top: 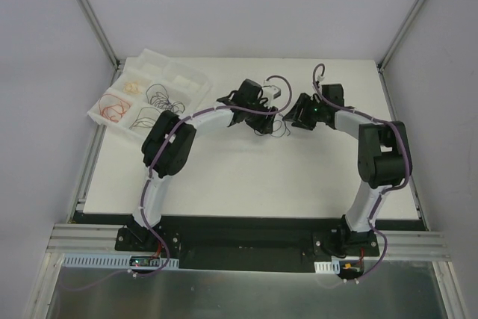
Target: Untangle the cables
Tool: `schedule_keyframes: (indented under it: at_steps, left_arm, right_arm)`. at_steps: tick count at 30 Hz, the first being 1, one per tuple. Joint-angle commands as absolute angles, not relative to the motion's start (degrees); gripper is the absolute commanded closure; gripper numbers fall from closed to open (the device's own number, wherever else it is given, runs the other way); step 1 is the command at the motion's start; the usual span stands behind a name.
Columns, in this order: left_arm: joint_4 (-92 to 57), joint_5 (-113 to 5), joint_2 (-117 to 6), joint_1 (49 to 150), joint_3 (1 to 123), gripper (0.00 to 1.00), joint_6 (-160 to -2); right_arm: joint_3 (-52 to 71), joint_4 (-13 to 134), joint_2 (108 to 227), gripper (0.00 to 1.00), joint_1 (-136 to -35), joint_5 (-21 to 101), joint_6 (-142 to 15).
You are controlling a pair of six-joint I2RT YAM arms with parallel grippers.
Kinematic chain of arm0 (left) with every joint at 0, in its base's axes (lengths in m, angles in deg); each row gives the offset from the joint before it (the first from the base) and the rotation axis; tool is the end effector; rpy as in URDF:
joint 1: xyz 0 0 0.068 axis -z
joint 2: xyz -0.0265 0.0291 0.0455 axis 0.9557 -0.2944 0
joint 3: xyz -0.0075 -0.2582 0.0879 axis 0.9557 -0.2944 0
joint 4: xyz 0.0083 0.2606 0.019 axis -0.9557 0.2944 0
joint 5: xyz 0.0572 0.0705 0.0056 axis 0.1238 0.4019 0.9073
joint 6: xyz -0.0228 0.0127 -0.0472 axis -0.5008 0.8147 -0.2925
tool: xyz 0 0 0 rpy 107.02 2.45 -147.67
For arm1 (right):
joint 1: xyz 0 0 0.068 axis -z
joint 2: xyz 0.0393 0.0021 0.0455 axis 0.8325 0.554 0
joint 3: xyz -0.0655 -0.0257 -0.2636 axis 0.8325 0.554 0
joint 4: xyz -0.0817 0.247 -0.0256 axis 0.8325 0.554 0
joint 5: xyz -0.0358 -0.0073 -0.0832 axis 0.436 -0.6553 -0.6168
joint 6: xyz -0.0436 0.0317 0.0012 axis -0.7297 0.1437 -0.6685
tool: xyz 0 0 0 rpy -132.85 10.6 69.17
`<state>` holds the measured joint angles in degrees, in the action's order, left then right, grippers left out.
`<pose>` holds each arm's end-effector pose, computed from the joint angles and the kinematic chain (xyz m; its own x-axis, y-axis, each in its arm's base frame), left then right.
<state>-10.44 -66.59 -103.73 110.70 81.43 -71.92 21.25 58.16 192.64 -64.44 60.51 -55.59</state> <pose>0.3796 -0.3107 0.1924 -0.5121 0.3376 -0.7898 0.7722 0.5835 -0.2513 0.3888 0.0726 0.1810 -0.7411 0.1207 -0.6605 -0.3075 0.8134 0.4937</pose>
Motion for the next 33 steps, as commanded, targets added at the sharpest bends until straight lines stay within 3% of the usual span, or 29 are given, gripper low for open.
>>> schedule_keyframes:
  at_steps: [1,5,10,13,18,23,28,33]
  left_arm:
    - [-10.3,-67.5,-106.6,110.8,84.9,0.49,-69.7]
    - [-9.5,-68.1,-109.0,110.8,86.6,0.45,-71.5]
    - [-9.4,-69.9,-111.2,111.1,86.8,0.49,-73.9]
    - [-8.5,-70.5,-111.9,111.6,87.4,0.62,-73.9]
    - [-7.1,-73.6,-109.0,111.6,85.8,0.99,-73.7]
    - [-6.6,-77.1,-101.7,111.5,79.6,1.0,-75.3]
    - [-6.0,-81.5,-94.8,110.1,72.2,1.0,-79.4]
    - [-5.9,-84.9,-90.9,109.6,68.1,1.0,-81.4]
  right_arm:
    - [18.7,58.4,194.2,0.44,-65.1,64.1,-54.7]
    - [18.0,58.4,195.5,0.43,-65.0,64.0,-54.1]
    - [16.6,58.7,196.8,0.42,-65.1,64.0,-53.9]
    - [15.3,59.6,197.9,0.42,-65.1,63.9,-54.0]
    - [13.7,62.4,199.2,0.42,-65.7,63.6,-54.4]
    - [16.6,62.4,196.3,0.45,-66.7,63.8,-51.7]
    - [29.4,51.3,190.0,0.44,-67.3,64.6,-45.0]
    - [32.0,49.8,187.0,0.41,-70.7,67.4,-48.5]
